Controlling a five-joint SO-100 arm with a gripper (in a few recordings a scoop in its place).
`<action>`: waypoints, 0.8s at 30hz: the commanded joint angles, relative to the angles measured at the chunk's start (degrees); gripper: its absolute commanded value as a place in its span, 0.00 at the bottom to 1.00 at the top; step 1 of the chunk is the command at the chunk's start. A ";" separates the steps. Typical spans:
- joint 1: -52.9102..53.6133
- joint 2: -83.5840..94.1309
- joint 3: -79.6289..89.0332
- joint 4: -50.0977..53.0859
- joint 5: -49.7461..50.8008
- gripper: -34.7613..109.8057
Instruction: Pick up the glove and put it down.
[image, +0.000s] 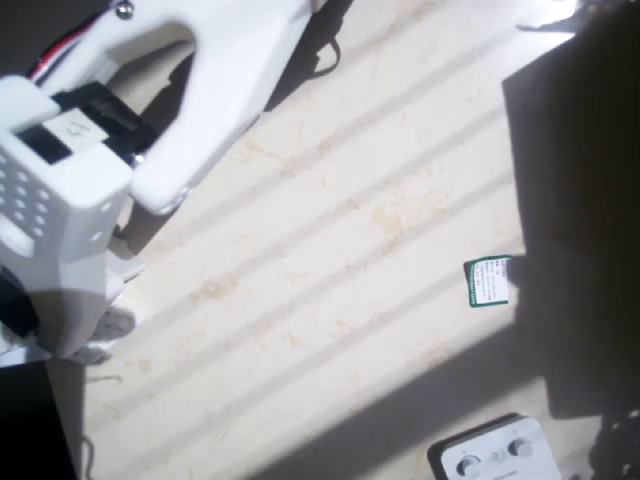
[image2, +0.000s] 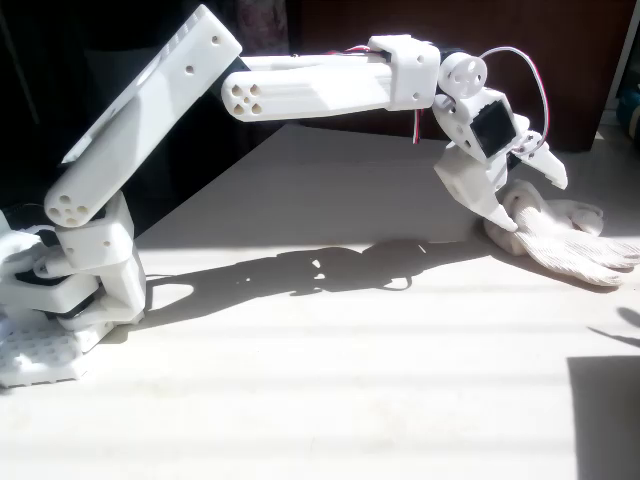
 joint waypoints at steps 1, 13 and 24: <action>-0.70 -0.18 -1.85 -0.62 0.62 0.43; -0.53 -1.85 -1.76 -0.62 -0.09 0.42; -0.70 -1.85 -1.76 -0.70 -0.26 0.25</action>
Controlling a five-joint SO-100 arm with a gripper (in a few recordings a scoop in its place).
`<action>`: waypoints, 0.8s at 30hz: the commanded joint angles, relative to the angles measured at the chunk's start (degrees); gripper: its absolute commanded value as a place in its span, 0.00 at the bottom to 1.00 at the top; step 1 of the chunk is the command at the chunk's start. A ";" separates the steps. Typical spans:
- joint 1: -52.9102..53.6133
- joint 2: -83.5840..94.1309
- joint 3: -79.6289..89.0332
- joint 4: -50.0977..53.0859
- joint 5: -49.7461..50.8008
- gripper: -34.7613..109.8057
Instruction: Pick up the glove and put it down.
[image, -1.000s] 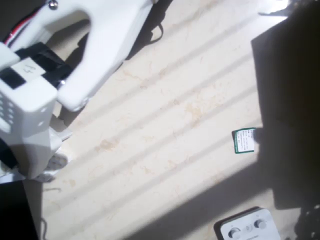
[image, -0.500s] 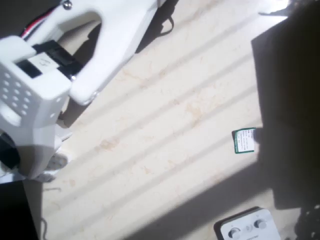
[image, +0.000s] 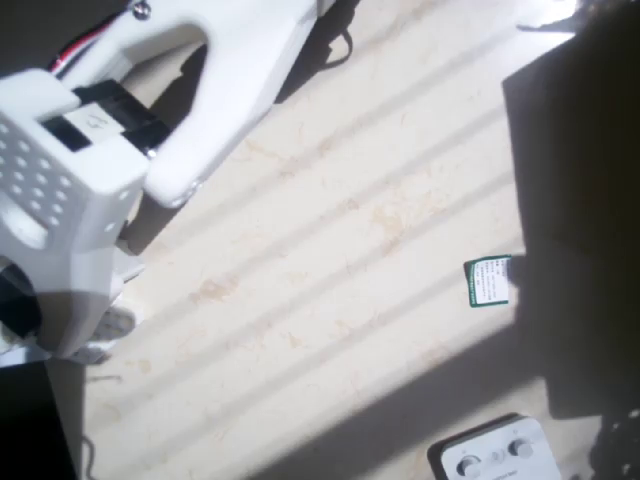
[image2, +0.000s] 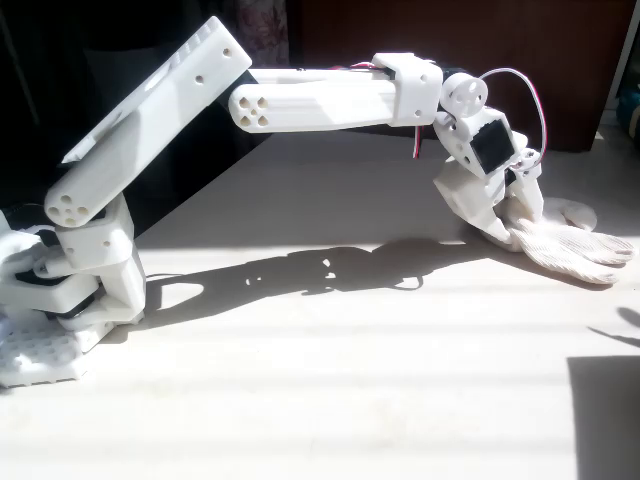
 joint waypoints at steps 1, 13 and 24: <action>-0.62 0.79 -1.05 -0.09 -0.44 0.24; 1.41 11.34 -1.05 1.32 -0.35 0.24; 13.27 22.06 -0.97 15.29 -0.53 0.24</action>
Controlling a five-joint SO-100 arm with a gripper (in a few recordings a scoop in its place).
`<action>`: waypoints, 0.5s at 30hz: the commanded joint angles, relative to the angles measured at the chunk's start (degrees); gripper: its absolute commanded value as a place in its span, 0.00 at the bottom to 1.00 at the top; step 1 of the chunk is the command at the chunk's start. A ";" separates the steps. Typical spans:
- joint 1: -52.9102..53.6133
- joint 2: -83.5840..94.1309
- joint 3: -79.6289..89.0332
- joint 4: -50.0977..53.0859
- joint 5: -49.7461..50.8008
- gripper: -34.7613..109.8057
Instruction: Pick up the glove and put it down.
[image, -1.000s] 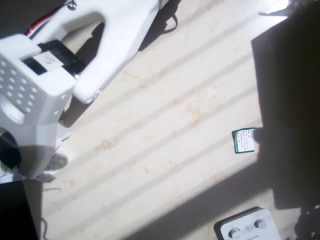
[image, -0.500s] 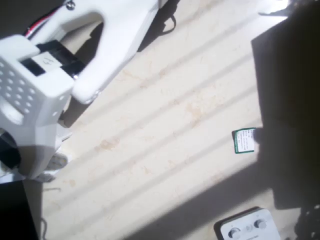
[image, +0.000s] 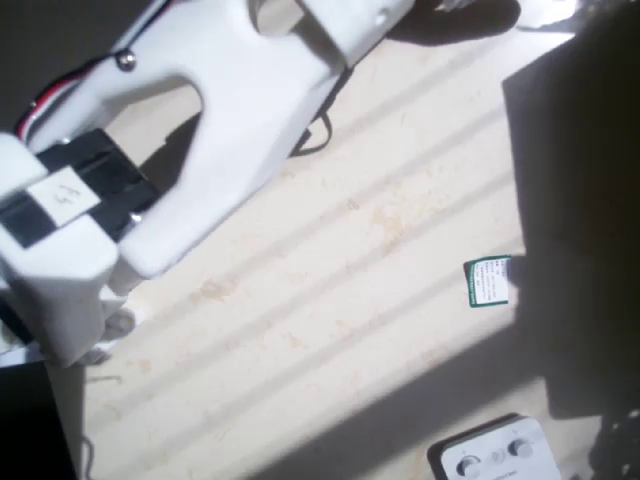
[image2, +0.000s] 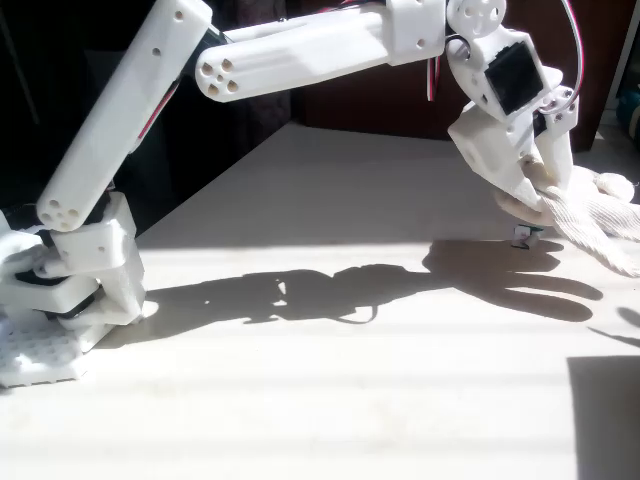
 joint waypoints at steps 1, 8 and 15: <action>5.10 7.73 -1.14 2.55 -0.09 0.24; 16.35 11.60 -0.62 8.61 -0.88 0.24; 28.56 11.16 -0.53 13.18 -5.80 0.24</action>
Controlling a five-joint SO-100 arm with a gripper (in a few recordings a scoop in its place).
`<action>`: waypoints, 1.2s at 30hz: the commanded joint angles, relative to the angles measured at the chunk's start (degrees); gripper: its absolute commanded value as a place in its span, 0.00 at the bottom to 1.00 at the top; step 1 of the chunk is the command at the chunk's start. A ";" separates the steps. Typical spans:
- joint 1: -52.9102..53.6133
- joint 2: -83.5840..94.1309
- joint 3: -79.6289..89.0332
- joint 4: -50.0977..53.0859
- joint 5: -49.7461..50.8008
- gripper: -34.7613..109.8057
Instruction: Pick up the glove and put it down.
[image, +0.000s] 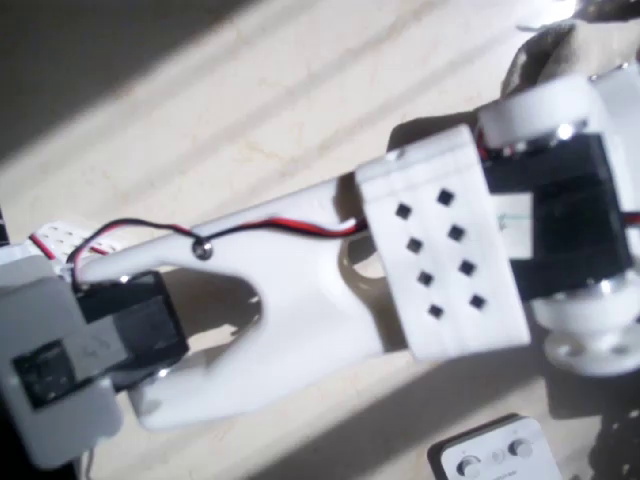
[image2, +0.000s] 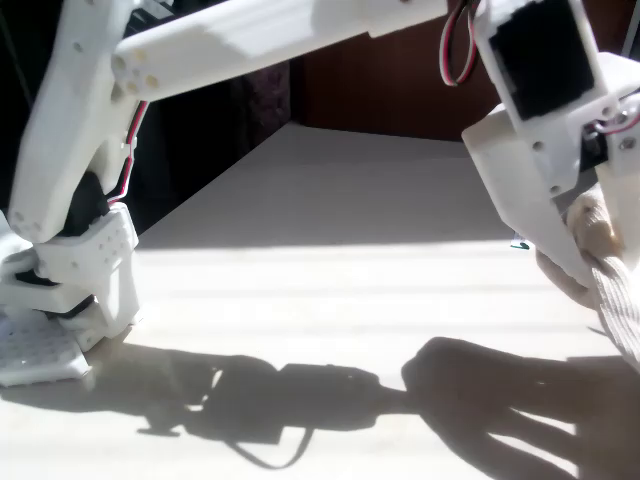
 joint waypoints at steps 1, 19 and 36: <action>6.50 4.31 -0.62 1.14 -1.67 0.24; 18.02 -8.79 -0.26 1.23 -7.21 0.24; 17.49 -14.24 -0.09 1.23 -8.44 0.26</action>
